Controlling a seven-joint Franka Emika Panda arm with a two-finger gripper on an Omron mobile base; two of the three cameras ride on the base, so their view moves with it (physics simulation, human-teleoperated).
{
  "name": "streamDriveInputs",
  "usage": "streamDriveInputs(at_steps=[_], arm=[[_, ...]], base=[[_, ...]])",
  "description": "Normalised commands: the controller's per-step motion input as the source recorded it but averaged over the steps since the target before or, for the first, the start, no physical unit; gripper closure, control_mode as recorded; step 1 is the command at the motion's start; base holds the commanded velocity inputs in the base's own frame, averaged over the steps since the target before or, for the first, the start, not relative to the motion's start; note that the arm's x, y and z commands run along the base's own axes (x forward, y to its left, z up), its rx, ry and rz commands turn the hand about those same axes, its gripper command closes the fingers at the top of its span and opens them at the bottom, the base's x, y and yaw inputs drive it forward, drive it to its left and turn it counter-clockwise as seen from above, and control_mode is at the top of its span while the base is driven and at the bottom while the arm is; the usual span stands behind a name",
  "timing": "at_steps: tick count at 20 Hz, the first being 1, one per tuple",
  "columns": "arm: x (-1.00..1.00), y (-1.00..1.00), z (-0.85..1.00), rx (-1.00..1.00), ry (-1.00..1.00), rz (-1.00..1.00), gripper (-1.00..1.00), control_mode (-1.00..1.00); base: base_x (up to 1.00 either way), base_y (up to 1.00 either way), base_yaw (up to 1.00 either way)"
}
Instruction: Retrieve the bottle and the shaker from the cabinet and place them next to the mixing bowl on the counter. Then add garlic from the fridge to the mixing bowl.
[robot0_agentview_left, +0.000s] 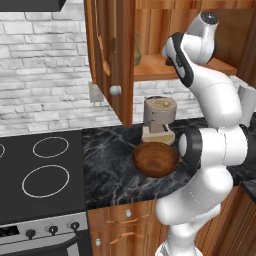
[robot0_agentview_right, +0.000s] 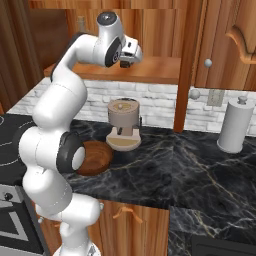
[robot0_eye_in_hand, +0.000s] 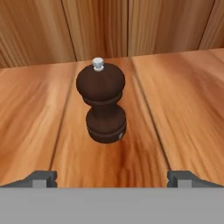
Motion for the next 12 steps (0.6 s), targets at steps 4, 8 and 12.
streamDriveInputs(at_steps=[4,8,12], arm=[[0.02,0.1,0.0,0.0,-0.13,0.01,-1.0,-1.0],[0.28,0.04,-0.07,0.0,-0.05,0.01,-1.0,-1.0],[0.33,0.0,-0.07,-0.01,0.0,0.0,-1.0,-1.0]], base=[[0.0,0.0,0.0],[0.0,0.0,0.0],[0.0,0.0,0.0]])
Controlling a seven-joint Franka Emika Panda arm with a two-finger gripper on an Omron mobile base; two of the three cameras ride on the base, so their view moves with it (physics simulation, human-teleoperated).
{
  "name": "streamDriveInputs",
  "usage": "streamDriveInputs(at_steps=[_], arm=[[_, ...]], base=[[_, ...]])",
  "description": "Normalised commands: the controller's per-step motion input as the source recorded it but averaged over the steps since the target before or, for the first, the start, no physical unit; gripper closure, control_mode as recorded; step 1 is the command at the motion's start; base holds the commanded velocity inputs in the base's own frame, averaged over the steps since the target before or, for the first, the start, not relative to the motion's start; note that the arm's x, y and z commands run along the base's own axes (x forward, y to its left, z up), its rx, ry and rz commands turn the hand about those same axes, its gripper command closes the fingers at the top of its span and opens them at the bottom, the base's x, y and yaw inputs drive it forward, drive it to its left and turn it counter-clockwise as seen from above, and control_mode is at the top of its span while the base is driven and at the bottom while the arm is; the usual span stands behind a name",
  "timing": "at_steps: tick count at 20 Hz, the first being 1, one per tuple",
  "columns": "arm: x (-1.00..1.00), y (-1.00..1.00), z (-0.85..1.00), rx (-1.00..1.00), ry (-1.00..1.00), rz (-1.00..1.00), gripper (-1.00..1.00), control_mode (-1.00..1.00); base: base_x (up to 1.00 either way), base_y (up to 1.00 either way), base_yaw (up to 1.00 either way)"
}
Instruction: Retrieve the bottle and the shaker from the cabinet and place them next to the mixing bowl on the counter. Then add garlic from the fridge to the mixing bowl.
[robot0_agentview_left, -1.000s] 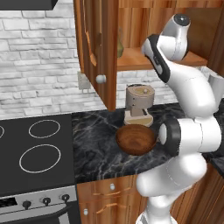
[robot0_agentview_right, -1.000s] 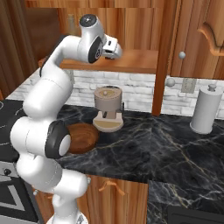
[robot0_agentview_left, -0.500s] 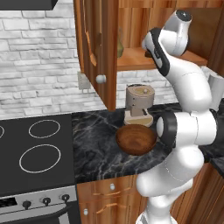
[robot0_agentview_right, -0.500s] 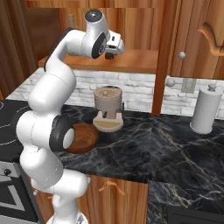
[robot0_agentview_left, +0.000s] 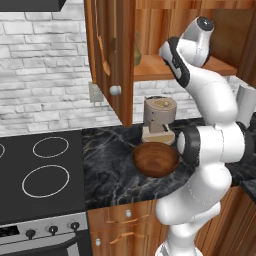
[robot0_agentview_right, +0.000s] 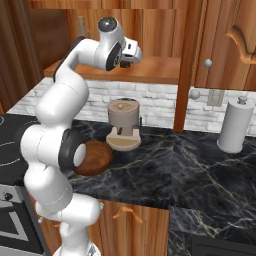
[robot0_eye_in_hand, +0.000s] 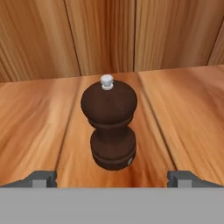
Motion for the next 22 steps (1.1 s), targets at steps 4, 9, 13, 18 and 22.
streamDriveInputs(at_steps=[4,9,13,18,22], arm=[[0.23,0.0,-0.02,-0.01,0.01,0.0,-1.0,-1.0],[0.17,0.02,-0.07,-0.01,0.09,0.0,-1.0,-1.0],[0.16,0.0,-0.02,0.0,0.04,0.0,-1.0,-1.0],[0.22,0.0,-0.08,0.0,0.0,0.0,-1.0,-1.0],[0.1,0.0,-0.19,0.0,0.03,0.0,-1.0,-1.0]], base=[[0.0,0.0,0.0],[0.0,0.0,0.0],[0.0,0.0,0.0],[0.0,0.0,0.0],[0.0,0.0,0.0]])
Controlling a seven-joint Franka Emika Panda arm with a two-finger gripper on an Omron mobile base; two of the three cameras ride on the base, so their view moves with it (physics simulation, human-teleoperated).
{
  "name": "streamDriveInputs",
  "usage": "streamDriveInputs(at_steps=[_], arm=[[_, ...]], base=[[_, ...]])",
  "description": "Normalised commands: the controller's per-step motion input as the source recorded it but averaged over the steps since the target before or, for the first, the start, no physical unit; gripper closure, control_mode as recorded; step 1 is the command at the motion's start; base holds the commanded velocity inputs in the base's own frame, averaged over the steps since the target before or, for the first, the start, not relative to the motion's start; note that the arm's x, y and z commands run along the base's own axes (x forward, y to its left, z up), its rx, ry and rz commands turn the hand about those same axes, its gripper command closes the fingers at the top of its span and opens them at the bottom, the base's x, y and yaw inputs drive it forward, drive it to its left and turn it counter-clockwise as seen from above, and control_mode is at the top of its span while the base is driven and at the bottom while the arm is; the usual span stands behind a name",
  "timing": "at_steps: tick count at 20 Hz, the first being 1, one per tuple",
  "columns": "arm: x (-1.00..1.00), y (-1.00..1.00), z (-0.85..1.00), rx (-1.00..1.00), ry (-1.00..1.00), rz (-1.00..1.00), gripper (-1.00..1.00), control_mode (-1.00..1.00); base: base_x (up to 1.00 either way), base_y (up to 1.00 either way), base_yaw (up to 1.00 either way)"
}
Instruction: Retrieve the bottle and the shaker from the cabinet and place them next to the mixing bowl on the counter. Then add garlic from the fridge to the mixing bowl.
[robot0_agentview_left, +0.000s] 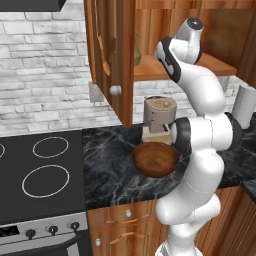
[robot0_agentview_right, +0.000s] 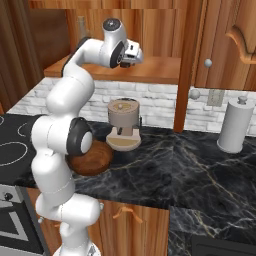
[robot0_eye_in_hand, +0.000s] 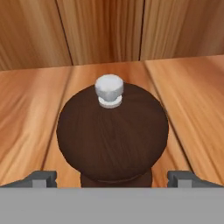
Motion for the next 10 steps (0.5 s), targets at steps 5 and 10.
streamDriveInputs(at_steps=[5,10], arm=[[0.1,0.0,-0.1,0.0,0.02,0.0,-1.0,-1.0],[0.0,0.0,0.0,0.0,0.0,0.0,1.0,-1.0]], base=[[0.0,0.0,0.0],[0.0,0.0,0.0]])
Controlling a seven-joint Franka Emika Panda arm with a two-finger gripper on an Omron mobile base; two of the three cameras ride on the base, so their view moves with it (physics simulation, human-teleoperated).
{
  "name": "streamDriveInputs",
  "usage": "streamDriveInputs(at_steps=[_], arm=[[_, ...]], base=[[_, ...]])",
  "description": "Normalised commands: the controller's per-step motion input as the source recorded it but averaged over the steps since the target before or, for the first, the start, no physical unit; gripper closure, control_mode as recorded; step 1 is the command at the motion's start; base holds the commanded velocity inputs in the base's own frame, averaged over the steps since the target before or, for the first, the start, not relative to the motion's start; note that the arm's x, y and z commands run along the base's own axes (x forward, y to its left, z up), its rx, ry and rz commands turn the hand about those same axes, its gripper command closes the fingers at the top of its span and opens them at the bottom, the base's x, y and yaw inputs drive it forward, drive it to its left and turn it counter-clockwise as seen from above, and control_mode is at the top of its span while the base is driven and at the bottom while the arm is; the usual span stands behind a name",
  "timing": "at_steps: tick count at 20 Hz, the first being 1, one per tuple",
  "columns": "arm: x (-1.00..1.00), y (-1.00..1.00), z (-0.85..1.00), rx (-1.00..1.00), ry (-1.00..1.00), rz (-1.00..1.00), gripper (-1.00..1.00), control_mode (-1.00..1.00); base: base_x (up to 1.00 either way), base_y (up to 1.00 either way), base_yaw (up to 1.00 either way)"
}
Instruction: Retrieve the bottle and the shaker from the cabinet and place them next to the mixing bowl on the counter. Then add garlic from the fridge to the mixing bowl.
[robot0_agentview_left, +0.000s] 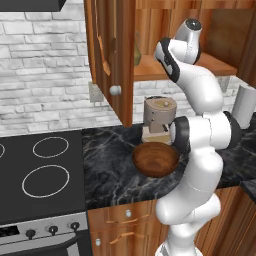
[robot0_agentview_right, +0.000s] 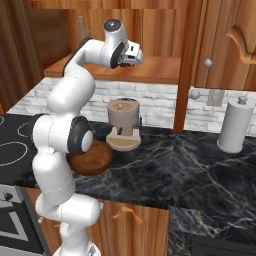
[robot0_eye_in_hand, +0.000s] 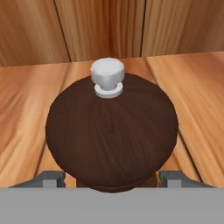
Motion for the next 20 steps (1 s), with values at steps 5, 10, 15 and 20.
streamDriveInputs(at_steps=[5,10,15,20], arm=[[-0.29,0.0,0.0,0.0,0.0,0.0,1.0,-1.0],[-0.98,0.07,0.0,0.0,-0.01,0.0,1.0,-1.0],[-1.0,0.23,-0.11,0.0,-0.01,0.0,1.0,-1.0],[-1.0,0.15,-0.26,0.0,-0.02,0.0,1.0,-1.0]], base=[[0.0,0.0,0.0],[0.0,0.0,0.0],[0.0,0.0,0.0],[0.0,0.0,0.0]])
